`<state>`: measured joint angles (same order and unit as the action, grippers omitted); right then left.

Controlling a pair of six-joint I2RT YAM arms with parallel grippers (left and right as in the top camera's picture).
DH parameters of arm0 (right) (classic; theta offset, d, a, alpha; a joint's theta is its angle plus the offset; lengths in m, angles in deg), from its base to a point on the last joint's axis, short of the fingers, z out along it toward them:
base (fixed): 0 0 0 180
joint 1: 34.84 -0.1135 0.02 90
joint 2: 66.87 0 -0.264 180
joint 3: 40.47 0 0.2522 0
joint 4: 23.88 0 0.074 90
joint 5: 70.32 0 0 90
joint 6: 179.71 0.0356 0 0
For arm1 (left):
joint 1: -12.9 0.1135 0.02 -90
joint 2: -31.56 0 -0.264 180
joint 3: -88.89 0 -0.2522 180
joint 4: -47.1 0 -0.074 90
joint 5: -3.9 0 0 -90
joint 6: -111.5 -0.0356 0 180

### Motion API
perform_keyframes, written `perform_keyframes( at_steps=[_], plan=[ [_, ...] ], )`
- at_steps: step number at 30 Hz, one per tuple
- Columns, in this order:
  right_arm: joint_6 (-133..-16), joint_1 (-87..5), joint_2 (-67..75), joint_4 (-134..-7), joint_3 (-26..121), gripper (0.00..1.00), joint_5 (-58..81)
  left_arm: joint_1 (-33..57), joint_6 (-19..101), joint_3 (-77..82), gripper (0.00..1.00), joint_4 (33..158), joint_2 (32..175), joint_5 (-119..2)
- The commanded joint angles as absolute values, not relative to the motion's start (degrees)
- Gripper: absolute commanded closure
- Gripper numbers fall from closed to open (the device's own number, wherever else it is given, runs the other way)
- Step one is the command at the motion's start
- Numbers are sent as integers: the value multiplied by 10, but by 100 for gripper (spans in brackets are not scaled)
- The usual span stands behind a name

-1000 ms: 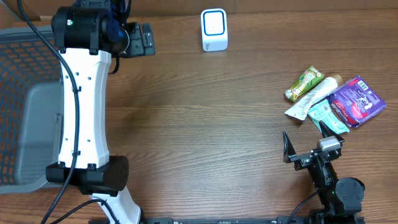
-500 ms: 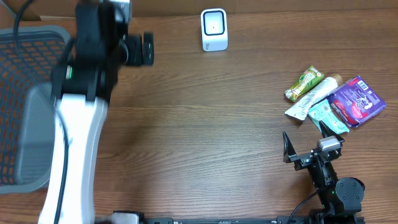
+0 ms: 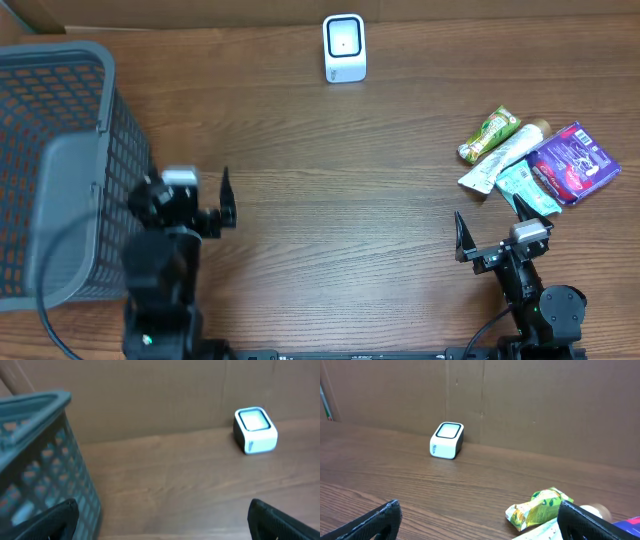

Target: Scan the item barcode

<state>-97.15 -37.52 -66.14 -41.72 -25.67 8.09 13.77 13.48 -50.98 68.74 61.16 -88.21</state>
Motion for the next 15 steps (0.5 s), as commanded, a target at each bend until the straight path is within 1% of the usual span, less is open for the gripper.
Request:
perform_keyframes(
  at_steps=[1, 5, 9, 15],
  plan=[
    [-966, -378, -667, -414, -262, 0, 85, 141, 87, -587, 0, 646, 545, -875],
    [-966, -378, -667, -414, -262, 0, 85, 155, 77, -668, 0, 603, 479, -860],
    [-966, -378, -667, -414, -262, 0, 85, 163, 70, -714, 0, 604, 428, -846],
    [-966, -378, -667, -414, -262, 0, 85, 163, 26, -762, 0, 617, 355, -846]
  ],
)
